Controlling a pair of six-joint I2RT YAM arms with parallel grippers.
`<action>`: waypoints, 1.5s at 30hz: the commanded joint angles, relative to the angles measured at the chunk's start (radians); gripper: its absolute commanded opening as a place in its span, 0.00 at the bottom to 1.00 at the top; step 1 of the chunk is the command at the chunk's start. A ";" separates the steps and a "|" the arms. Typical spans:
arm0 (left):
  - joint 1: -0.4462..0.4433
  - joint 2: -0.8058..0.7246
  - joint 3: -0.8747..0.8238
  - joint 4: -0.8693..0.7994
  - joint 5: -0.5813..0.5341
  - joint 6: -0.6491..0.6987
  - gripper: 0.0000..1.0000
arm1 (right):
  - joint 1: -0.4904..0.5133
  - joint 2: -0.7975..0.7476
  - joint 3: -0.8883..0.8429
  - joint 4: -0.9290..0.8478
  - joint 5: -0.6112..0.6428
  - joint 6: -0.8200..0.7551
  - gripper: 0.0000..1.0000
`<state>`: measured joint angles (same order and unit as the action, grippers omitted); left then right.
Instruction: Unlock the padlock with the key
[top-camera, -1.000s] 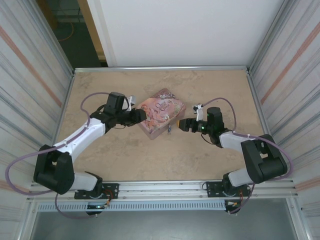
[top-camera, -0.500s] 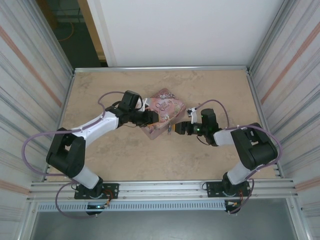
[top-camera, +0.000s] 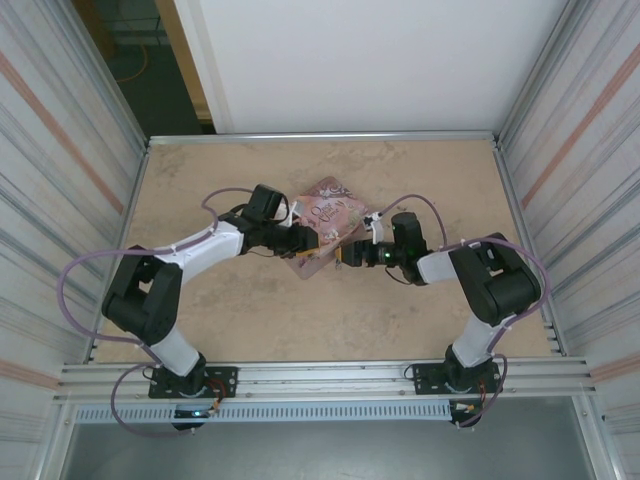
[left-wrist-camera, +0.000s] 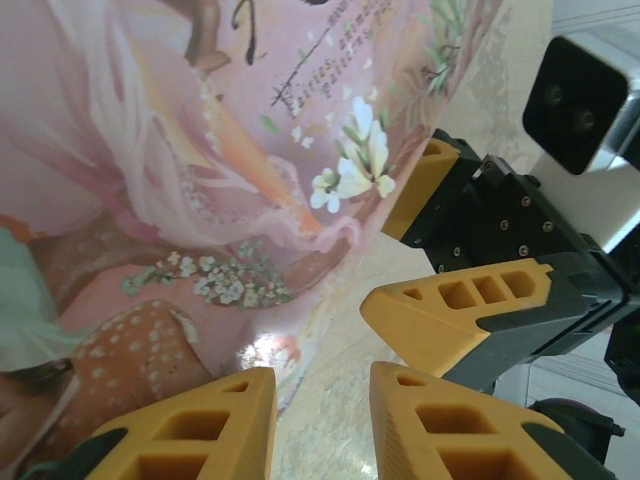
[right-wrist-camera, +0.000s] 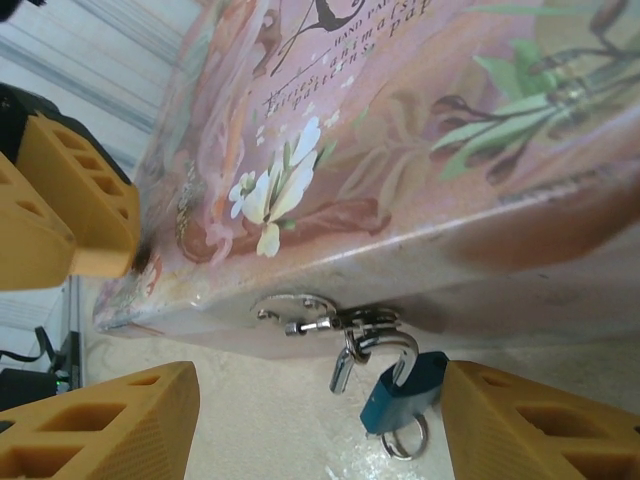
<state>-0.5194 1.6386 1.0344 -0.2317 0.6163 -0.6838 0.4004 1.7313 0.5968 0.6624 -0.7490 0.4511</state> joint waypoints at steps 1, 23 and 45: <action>0.002 0.013 0.000 -0.022 -0.015 0.023 0.30 | 0.007 0.033 0.028 -0.001 -0.030 -0.038 0.64; 0.004 0.040 -0.010 -0.060 -0.055 0.053 0.28 | 0.016 0.121 0.048 0.170 -0.138 -0.046 0.60; 0.007 0.038 -0.008 -0.069 -0.057 0.054 0.27 | 0.003 0.127 0.028 0.208 -0.206 -0.048 0.44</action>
<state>-0.5182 1.6463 1.0344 -0.2424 0.6056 -0.6575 0.3973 1.8603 0.6182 0.8139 -0.8764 0.4320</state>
